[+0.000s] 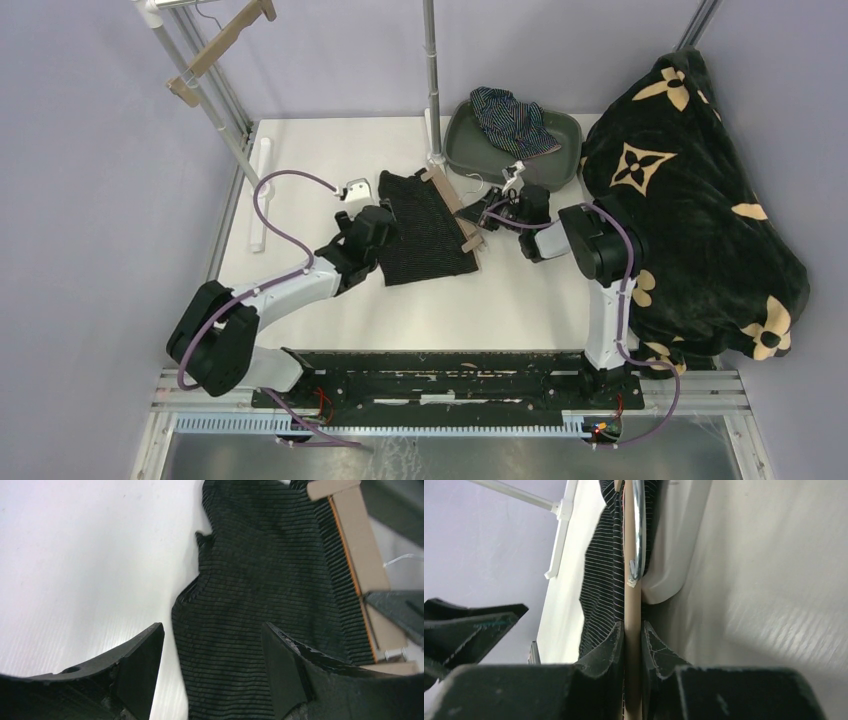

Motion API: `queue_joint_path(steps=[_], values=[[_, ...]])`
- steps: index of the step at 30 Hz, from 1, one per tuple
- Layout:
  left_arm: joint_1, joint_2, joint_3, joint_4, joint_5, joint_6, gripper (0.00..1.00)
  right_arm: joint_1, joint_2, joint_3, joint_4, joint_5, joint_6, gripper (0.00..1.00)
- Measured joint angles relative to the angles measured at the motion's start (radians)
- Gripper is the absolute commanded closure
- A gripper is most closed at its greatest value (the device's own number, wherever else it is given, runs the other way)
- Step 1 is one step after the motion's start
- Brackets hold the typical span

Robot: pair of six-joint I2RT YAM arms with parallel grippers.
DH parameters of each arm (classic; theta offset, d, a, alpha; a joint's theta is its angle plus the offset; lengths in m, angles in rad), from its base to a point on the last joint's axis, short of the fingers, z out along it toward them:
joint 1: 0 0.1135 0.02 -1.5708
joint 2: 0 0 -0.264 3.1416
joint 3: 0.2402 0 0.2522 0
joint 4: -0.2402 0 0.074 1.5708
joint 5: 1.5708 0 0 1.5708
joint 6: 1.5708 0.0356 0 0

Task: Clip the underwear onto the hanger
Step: Adjust the underwear on the hanger.

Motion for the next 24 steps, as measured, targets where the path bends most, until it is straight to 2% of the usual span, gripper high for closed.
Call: queue_joint_path(steps=[7, 13, 20, 24], values=[[0.089, 0.029, 0.035, 0.128, 0.141, 0.002, 0.19, 0.0, -0.182, -0.106, 0.008, 0.003, -0.003, 0.99], [0.144, 0.118, 0.085, 0.213, 0.264, 0.027, 0.17, 0.0, -0.36, -0.155, -0.054, 0.018, -0.044, 0.99], [0.185, 0.227, 0.124, 0.301, 0.379, 0.027, 0.16, 0.0, -0.457, -0.187, -0.163, 0.039, -0.11, 1.0], [0.207, 0.257, 0.124, 0.372, 0.449, 0.026, 0.11, 0.0, -0.508, -0.198, -0.245, 0.049, -0.143, 0.99]])
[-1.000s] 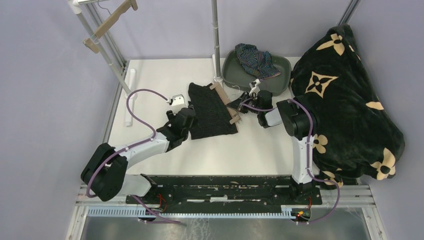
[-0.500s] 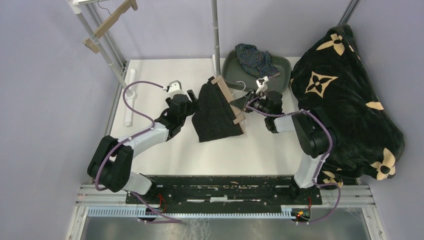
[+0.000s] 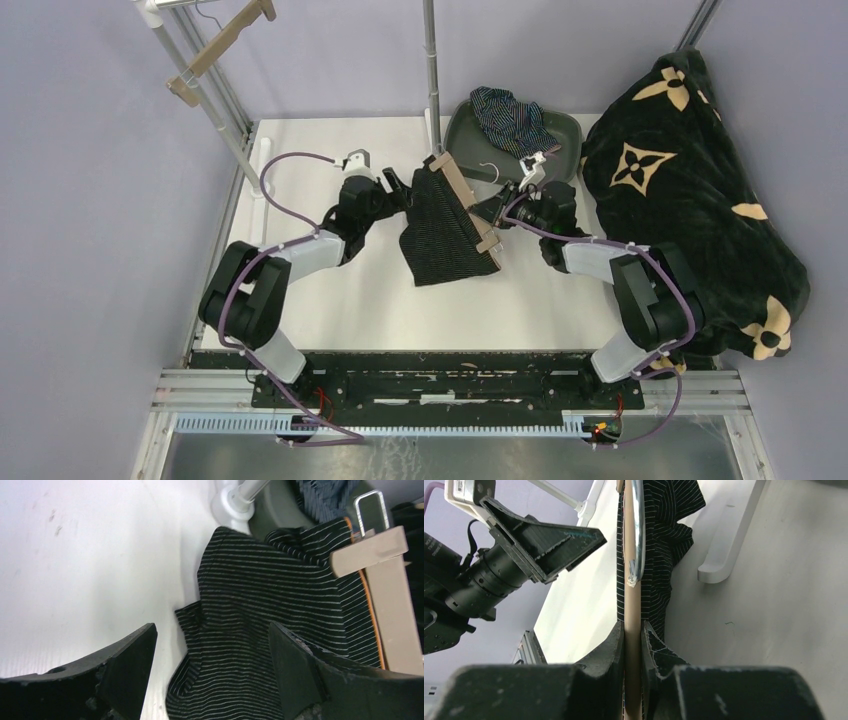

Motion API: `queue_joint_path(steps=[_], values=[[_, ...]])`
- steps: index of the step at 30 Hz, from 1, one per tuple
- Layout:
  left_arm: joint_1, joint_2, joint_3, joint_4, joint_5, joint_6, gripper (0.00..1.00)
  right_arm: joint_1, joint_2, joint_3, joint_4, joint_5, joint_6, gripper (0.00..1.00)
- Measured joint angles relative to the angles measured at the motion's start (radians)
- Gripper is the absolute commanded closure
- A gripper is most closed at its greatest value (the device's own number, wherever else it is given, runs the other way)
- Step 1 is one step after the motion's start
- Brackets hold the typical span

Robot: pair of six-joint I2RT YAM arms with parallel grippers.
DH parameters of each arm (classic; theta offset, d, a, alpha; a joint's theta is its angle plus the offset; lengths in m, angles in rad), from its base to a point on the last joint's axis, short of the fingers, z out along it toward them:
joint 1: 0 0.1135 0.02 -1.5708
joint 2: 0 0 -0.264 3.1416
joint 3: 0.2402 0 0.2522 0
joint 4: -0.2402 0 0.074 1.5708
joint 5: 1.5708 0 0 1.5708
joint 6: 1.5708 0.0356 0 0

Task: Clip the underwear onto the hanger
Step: Adjust the underwear on the hanger.

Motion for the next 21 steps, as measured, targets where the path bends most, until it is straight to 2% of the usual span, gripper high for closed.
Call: queue_joint_path(steps=[7, 14, 21], values=[[0.05, 0.036, 0.0, 0.182, 0.159, -0.001, 0.07, 0.0, -0.083, -0.001, -0.063, 0.0, -0.016, 0.99], [0.084, 0.125, 0.0, 0.295, 0.315, -0.021, 0.07, 0.0, -0.143, -0.001, -0.094, -0.014, -0.014, 0.99], [0.139, 0.211, 0.001, 0.486, 0.47, -0.127, 0.06, 0.0, -0.19, -0.001, -0.114, -0.037, -0.011, 0.99]])
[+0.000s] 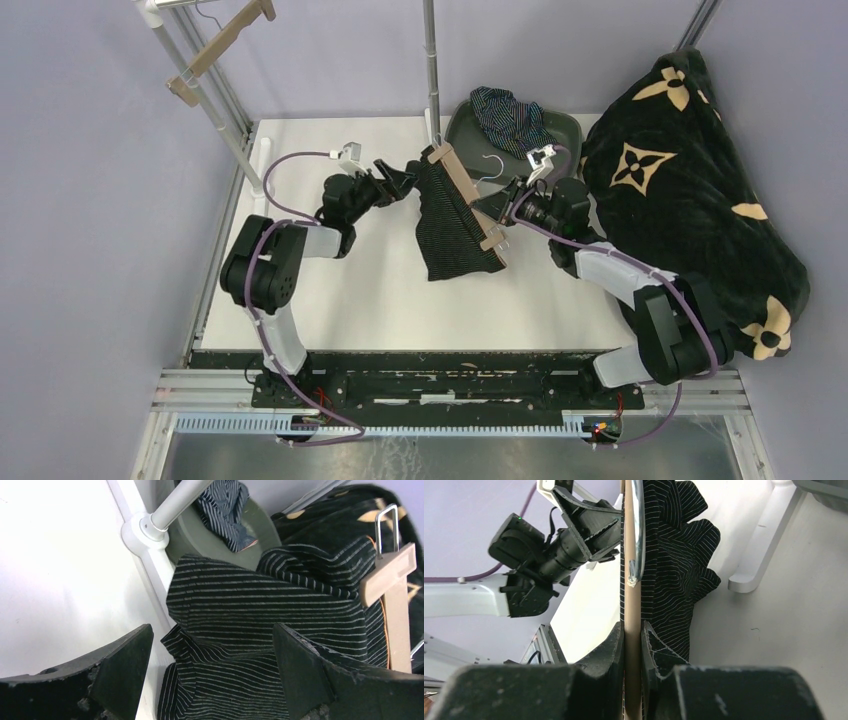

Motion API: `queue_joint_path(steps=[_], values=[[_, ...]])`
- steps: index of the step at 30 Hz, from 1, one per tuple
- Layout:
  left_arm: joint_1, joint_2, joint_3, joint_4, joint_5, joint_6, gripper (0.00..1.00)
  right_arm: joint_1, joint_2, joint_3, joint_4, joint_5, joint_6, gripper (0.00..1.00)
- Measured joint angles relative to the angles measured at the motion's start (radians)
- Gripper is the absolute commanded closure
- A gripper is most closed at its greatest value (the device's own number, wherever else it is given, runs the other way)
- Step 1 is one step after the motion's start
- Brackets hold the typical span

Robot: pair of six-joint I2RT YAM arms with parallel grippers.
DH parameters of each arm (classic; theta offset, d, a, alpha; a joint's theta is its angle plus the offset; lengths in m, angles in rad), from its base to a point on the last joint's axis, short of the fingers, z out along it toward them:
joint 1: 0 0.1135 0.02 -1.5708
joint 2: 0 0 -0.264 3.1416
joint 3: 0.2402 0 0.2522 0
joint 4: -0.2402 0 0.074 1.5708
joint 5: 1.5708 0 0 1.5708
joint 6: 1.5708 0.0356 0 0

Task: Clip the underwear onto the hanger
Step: Adjust the underwear on the hanger.

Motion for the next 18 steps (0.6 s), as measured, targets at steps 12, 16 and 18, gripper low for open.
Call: queue_joint_path(steps=[12, 16, 18], values=[[0.076, 0.186, 0.033, 0.308, 0.16, -0.265, 0.05, 0.0, -0.041, 0.0, -0.019, -0.015, 0.007, 0.99], [0.076, 0.202, 0.061, 0.372, 0.179, -0.324, 0.06, 0.0, -0.047, 0.0, -0.023, -0.017, 0.011, 0.99], [0.076, 0.211, 0.078, 0.404, 0.19, -0.349, 0.06, 0.0, -0.047, 0.0, -0.025, -0.017, 0.014, 1.0]])
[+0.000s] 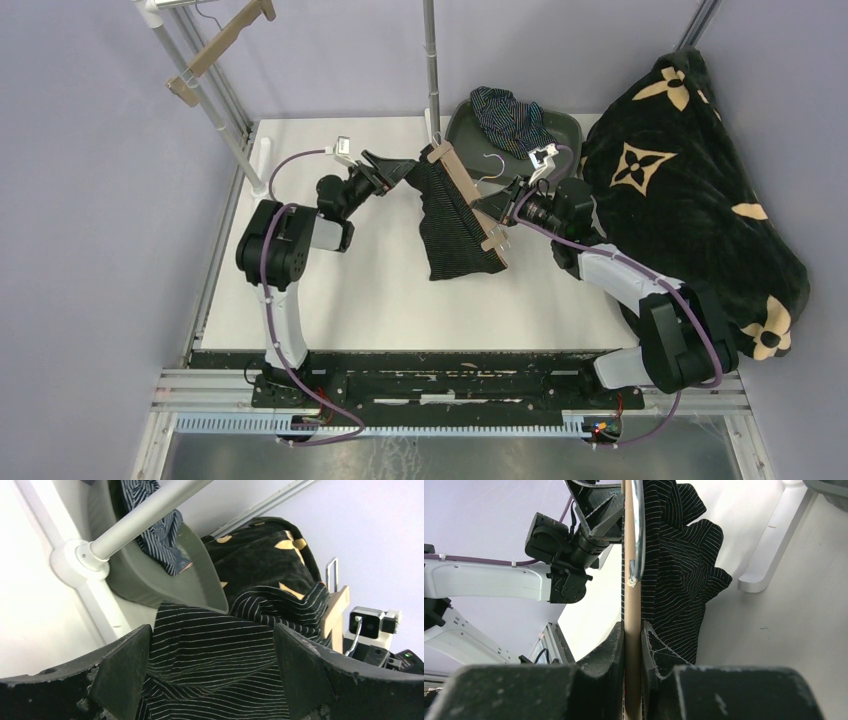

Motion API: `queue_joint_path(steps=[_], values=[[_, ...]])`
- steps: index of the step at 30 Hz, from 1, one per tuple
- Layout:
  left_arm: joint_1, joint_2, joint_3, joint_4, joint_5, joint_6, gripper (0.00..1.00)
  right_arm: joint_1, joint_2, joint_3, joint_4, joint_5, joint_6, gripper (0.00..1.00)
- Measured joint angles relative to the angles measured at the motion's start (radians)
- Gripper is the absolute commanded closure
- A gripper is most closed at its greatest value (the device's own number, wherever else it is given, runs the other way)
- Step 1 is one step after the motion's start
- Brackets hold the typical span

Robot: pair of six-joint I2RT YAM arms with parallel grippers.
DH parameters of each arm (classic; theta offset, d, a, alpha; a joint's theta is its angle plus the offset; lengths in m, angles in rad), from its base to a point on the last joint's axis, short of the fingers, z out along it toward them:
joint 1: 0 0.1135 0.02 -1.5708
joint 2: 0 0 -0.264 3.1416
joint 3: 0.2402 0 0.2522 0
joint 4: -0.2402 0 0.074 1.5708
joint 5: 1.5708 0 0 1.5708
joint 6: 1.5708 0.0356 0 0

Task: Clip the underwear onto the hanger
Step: Adjust the underwear on the hanger.

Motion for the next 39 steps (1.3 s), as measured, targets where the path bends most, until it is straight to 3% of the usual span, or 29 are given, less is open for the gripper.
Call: queue_joint_path(steps=[4, 7, 10, 17, 29, 39], values=[[0.0, 0.021, 0.022, 0.039, 0.015, -0.043, 0.11, 0.0, 0.0, 0.0, -0.002, 0.0, 0.007, 0.99], [0.0, 0.034, 0.023, 0.046, 0.028, -0.066, 0.22, 0.0, -0.003, 0.0, -0.004, 0.0, 0.009, 0.99], [0.0, 0.044, 0.023, 0.051, 0.032, -0.075, 0.38, 0.0, -0.011, 0.0, -0.006, 0.0, 0.011, 0.99], [0.0, 0.071, 0.023, 0.08, 0.035, -0.115, 0.95, 0.0, -0.048, 0.0, -0.02, 0.001, 0.011, 1.0], [0.0, 0.072, 0.003, 0.109, 0.02, -0.124, 0.97, 0.0, -0.071, -0.001, -0.055, 0.022, 0.006, 1.0], [0.0, -0.017, -0.063, -0.107, -0.071, -0.015, 0.97, -0.002, -0.13, -0.005, -0.134, 0.075, -0.011, 0.99]])
